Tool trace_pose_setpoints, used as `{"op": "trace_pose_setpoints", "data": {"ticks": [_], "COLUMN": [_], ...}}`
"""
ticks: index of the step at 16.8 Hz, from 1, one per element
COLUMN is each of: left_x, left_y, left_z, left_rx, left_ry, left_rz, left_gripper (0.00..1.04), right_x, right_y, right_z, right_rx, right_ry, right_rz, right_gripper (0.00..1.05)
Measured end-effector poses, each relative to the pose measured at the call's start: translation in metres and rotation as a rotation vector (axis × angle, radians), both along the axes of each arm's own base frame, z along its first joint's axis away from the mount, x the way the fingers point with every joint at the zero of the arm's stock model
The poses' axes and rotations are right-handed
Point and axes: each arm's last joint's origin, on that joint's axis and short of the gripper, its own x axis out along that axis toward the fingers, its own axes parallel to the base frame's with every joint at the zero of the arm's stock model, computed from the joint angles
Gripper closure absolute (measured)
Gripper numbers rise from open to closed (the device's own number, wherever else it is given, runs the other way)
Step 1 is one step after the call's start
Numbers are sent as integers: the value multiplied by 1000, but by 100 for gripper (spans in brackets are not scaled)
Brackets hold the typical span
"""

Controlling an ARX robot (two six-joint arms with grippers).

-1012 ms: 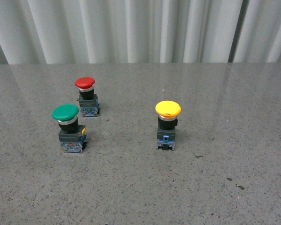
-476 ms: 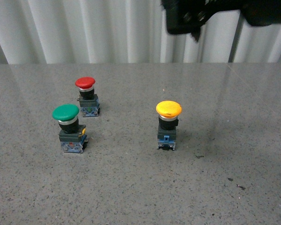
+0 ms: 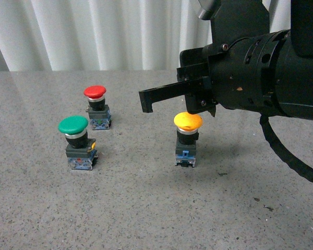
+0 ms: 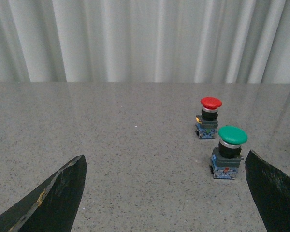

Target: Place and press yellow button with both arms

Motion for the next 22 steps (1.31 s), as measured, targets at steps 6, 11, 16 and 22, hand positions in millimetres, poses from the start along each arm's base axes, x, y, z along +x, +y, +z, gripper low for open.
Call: {"op": "trace_pose_setpoints", "data": {"ticks": [6,11,16,22], "left_x": [0,0,0,0], "left_y": [0,0,0,0], "left_z": [0,0,0,0], "left_rx": [0,0,0,0], "left_ry": [0,0,0,0], "left_rz": [0,0,0,0], "left_gripper": [7,7,7,7], "right_x": [1,1,4,9], "right_y": [-2,-1,-2,-4], "right_z": [-14,-22,-24,-28], "right_rx": [-4,-17,-19,0], "right_ry": [102,160,189,217], "right_rz": [1,15,24,23], "right_gripper": [103,103,103,103]}}
